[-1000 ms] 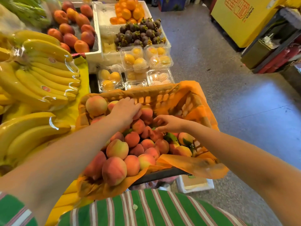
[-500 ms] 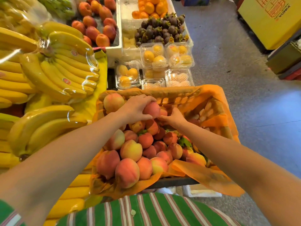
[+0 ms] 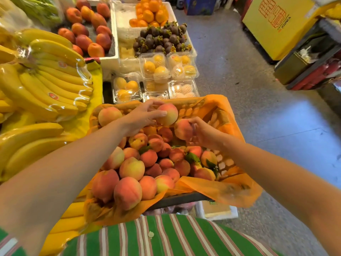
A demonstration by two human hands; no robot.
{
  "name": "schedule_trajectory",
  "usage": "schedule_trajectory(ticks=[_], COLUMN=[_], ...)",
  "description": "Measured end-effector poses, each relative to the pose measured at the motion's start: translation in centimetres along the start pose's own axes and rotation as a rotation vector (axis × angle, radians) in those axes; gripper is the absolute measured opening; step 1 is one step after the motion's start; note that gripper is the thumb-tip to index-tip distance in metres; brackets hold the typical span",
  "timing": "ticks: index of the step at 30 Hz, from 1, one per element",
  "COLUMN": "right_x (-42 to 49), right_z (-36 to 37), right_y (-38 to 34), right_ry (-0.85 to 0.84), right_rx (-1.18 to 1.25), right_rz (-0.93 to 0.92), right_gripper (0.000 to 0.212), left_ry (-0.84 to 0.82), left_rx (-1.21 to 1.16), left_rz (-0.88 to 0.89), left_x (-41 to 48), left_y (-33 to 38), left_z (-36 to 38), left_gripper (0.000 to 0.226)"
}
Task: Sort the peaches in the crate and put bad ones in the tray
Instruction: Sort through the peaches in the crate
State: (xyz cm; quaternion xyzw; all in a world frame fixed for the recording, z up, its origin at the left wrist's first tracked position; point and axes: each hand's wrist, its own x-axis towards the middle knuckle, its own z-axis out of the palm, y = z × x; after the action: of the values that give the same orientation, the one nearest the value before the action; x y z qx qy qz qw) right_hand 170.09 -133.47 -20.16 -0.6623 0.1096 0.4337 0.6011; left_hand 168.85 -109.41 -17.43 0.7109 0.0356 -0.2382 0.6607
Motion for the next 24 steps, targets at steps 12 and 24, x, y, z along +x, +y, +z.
schedule_trajectory(ticks=[12,24], right_x=[-4.7,-4.9], right_z=[-2.2,-2.9], right_y=[0.3,-1.7], right_ry=[-0.250,0.123], right_rx=[0.124,-0.974], right_rz=[0.027,-0.236], right_gripper=[0.049,0.065], left_ry=[-0.180,-0.091], left_rx=[-0.516,-0.383], left_rz=[-0.208,-0.306], left_x=[0.0,-0.3], left_y=[0.5,0.5], left_z=[3.8,3.7], left_gripper=[0.073,0.065])
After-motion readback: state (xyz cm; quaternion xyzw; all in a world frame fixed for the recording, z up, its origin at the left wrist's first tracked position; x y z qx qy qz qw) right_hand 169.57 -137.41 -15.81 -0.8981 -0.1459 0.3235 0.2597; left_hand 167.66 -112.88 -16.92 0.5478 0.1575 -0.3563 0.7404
